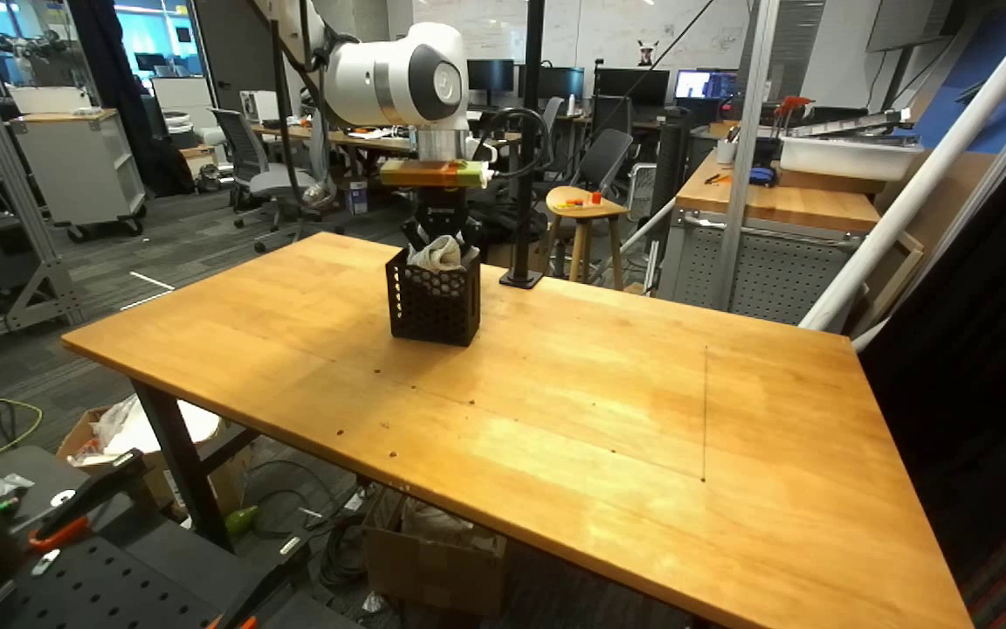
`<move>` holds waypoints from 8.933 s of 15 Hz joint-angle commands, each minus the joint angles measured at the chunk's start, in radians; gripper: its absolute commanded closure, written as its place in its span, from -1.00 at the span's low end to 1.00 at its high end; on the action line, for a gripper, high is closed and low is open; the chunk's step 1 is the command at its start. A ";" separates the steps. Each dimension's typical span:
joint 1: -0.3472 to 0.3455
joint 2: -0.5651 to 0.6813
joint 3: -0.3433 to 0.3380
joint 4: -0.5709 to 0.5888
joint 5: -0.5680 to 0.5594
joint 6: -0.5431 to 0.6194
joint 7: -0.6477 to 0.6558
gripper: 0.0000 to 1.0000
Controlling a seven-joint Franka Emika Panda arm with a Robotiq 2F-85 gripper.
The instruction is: Pick up the towel, then put it inside the black object
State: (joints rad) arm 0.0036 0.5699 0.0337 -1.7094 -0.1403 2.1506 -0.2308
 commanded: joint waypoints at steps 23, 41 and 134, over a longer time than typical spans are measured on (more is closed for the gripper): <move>-0.005 -0.013 0.035 -0.009 0.075 -0.025 -0.072 0.73; 0.061 -0.100 0.021 0.093 -0.067 -0.140 -0.013 0.72; 0.050 -0.099 0.045 -0.103 0.099 -0.039 0.049 0.72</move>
State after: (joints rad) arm 0.0210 0.5471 0.0892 -1.7789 -0.0032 2.1219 -0.2257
